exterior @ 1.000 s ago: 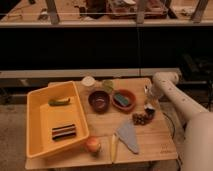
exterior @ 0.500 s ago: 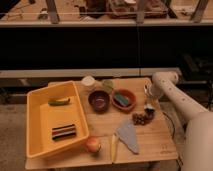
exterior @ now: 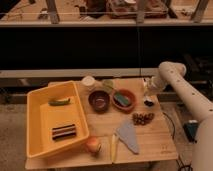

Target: Wipe purple bowl with brush

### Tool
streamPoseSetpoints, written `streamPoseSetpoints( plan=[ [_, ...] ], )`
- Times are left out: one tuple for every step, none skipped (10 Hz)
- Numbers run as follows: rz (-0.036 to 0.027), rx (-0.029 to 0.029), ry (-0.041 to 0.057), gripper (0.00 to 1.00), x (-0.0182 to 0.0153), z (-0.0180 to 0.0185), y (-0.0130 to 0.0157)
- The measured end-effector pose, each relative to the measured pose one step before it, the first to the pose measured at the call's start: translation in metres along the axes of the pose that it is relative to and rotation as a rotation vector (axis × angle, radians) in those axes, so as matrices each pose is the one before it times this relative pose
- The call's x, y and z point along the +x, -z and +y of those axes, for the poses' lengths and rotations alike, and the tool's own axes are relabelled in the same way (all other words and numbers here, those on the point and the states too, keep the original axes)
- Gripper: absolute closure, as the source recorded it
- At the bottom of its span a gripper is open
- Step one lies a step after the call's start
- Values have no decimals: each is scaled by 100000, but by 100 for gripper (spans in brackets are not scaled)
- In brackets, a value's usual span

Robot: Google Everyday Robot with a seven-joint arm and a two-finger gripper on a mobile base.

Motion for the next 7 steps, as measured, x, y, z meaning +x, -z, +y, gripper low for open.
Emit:
streamPoseSetpoints(
  plan=[
    [-97,3363,446,100,-653,-1773,1180],
    [501,5505,328,100,-1071,-3247,896],
    [648,3953,534,100,-863,-2604,30],
    [518,3138,510,100,-780,-2069,-344],
    [682,3238,706,100,-723,-2271,-482],
    [1084,3787,1439,100,-785,-3043,-629],
    [1671,2444,1426,100,-363,-2384,-304]
  ],
)
